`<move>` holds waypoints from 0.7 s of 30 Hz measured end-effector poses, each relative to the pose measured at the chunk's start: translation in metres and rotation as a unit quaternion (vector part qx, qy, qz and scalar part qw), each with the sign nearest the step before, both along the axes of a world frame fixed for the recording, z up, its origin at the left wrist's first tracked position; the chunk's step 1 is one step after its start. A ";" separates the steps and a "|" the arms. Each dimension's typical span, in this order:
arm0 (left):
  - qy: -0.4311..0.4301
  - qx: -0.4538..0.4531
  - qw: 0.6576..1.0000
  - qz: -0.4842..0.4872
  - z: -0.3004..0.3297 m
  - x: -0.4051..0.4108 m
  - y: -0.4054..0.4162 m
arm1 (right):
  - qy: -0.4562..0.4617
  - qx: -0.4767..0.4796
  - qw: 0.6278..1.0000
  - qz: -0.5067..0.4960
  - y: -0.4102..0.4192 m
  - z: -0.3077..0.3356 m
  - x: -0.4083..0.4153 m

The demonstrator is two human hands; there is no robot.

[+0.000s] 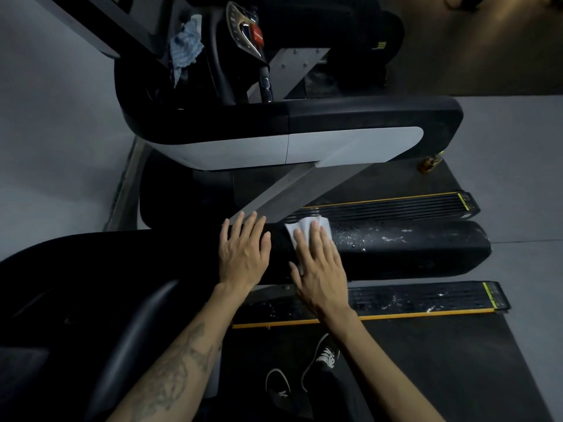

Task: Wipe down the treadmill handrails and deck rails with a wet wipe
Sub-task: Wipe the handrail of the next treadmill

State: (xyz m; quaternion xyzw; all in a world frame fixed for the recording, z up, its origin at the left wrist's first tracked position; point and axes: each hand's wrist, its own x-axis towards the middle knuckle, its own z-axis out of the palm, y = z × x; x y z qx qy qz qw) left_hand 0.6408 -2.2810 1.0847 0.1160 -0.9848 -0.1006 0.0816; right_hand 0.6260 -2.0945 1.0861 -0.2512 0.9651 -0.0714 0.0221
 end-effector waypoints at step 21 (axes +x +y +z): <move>0.013 -0.011 1.000 0.009 -0.003 -0.001 0.001 | 0.037 0.002 0.999 0.037 0.002 -0.013 -0.001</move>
